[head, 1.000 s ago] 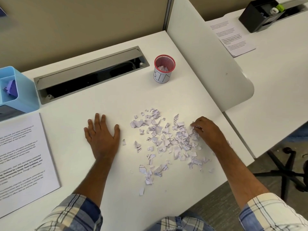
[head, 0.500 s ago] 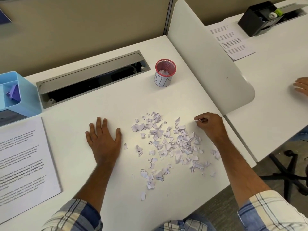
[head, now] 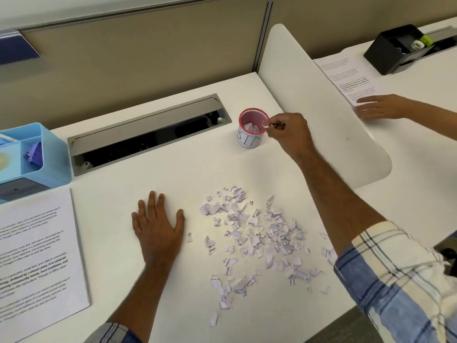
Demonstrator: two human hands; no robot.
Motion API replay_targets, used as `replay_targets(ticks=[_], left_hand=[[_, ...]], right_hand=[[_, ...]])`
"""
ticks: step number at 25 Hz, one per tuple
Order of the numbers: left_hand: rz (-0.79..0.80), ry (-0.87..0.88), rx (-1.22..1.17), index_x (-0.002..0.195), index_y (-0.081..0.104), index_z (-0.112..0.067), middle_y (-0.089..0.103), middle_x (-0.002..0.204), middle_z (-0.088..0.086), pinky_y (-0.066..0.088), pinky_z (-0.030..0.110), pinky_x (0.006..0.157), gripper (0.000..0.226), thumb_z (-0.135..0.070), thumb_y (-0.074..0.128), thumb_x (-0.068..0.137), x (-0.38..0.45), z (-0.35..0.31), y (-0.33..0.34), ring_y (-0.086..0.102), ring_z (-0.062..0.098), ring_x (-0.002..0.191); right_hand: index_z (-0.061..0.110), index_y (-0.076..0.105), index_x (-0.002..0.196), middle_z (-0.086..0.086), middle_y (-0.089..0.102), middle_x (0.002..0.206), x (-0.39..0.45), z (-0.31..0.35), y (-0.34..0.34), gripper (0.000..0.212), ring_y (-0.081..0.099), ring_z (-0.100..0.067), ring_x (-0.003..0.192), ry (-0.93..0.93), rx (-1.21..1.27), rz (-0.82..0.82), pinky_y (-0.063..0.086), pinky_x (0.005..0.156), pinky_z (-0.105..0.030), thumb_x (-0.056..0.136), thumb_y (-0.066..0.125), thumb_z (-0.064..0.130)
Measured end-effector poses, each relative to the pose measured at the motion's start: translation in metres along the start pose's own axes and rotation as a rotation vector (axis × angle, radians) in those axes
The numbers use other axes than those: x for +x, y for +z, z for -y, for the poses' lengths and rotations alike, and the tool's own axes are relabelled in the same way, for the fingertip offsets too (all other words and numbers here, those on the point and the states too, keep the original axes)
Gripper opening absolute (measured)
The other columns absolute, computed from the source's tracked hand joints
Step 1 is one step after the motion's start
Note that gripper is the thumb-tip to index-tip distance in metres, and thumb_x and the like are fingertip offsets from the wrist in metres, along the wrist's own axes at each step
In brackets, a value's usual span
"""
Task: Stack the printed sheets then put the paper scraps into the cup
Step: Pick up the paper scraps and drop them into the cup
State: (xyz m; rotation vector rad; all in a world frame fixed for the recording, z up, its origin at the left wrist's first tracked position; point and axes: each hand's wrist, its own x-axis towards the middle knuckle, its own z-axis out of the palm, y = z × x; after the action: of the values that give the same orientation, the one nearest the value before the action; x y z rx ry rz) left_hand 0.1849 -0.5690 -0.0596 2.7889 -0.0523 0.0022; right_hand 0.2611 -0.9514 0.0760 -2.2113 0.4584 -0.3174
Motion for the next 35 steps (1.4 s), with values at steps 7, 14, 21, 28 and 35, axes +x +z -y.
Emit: replay_targets(ticks=[7,14,21,28,35], left_hand=[[-0.006,-0.005,-0.004,0.156,0.039,-0.018,0.028,0.170,0.000,0.012,0.054,0.130,0.069,-0.057,0.041,0.099,0.001,0.000,0.001,0.017,0.031,0.160],[-0.008,-0.007,-0.003,0.156,0.038,-0.018,0.029,0.170,0.000,0.013,0.053,0.130,0.069,-0.056,0.042,0.099,0.000,-0.002,0.000,0.018,0.031,0.159],[0.002,-0.006,-0.007,0.156,0.038,-0.017,0.029,0.169,0.002,0.012,0.054,0.129,0.069,-0.057,0.041,0.099,0.000,0.000,0.001,0.019,0.033,0.159],[0.010,-0.010,-0.030,0.155,0.038,-0.017,0.030,0.169,0.002,0.011,0.055,0.129,0.069,-0.057,0.041,0.098,-0.001,-0.001,0.001,0.019,0.034,0.159],[0.009,-0.009,-0.055,0.154,0.039,-0.017,0.029,0.170,0.002,0.010,0.055,0.129,0.068,-0.055,0.043,0.098,-0.002,-0.001,0.001,0.017,0.035,0.159]], right_hand=[[0.013,0.071,0.104,0.001,0.074,0.095,0.045,0.001,0.026,0.025,0.070,-0.010,0.083,0.023,-0.014,0.073,0.057,0.072,-0.019,0.080,0.066,0.006],[0.013,0.074,0.084,-0.001,0.074,0.076,0.024,-0.012,0.007,0.016,0.069,-0.013,0.069,0.132,0.194,-0.128,0.060,0.072,-0.031,0.076,0.071,-0.001],[0.019,0.077,0.092,0.009,0.076,0.087,-0.099,-0.072,-0.039,0.015,0.068,0.004,0.075,0.273,0.092,-0.083,0.053,0.075,-0.013,0.086,0.074,0.006],[0.015,0.073,0.112,0.003,0.072,0.108,-0.211,-0.131,-0.094,0.020,0.065,-0.009,0.093,0.402,-0.101,-0.003,0.047,0.082,-0.009,0.094,0.069,0.007],[0.020,0.061,0.125,0.001,0.059,0.117,-0.268,-0.162,-0.134,0.028,0.059,-0.018,0.103,0.568,-0.305,0.031,0.046,0.088,-0.032,0.099,0.058,0.012]])
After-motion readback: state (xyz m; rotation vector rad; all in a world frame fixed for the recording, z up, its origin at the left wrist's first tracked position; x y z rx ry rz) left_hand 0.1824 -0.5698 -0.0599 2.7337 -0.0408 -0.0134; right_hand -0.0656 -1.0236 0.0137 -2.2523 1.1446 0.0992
